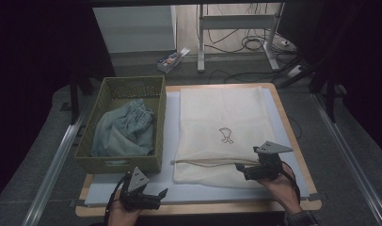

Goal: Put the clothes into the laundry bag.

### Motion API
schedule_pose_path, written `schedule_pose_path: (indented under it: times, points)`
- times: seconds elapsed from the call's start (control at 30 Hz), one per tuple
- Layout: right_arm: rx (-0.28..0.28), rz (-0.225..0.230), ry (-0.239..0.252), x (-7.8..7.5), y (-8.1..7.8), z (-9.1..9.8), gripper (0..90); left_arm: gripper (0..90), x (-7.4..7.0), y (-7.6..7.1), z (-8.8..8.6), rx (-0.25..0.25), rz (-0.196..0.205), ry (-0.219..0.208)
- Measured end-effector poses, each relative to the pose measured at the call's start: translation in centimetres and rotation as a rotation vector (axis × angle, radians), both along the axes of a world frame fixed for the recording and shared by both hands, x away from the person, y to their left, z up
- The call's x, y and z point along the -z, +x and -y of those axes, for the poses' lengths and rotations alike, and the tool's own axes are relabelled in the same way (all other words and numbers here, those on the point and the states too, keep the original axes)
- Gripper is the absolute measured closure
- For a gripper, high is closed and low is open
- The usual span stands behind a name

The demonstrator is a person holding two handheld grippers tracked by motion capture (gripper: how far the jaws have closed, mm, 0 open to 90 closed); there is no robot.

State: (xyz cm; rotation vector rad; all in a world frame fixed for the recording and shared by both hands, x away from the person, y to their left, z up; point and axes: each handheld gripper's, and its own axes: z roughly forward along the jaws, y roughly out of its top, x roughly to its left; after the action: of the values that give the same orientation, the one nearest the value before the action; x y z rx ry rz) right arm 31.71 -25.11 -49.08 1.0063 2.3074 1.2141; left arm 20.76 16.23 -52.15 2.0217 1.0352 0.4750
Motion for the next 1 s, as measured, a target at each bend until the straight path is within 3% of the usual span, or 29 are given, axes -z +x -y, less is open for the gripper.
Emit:
schedule_pose_path:
  times: [0.5,0.73,1.0]
  points:
    - [-0.016,0.033,-0.051,0.1,1.2,-2.1,0.6,4.0,0.1,0.0,0.1,0.005,-0.002,0.007]
    - [-0.036,0.031,-0.051,0.4,2.2,-3.3,0.0,4.0,0.1,0.0,0.2,0.006,-0.005,0.016]
    - [-0.037,0.041,-0.092,1.1,3.0,-4.0,0.0,4.0,0.2,0.0,0.3,0.009,-0.008,0.02]
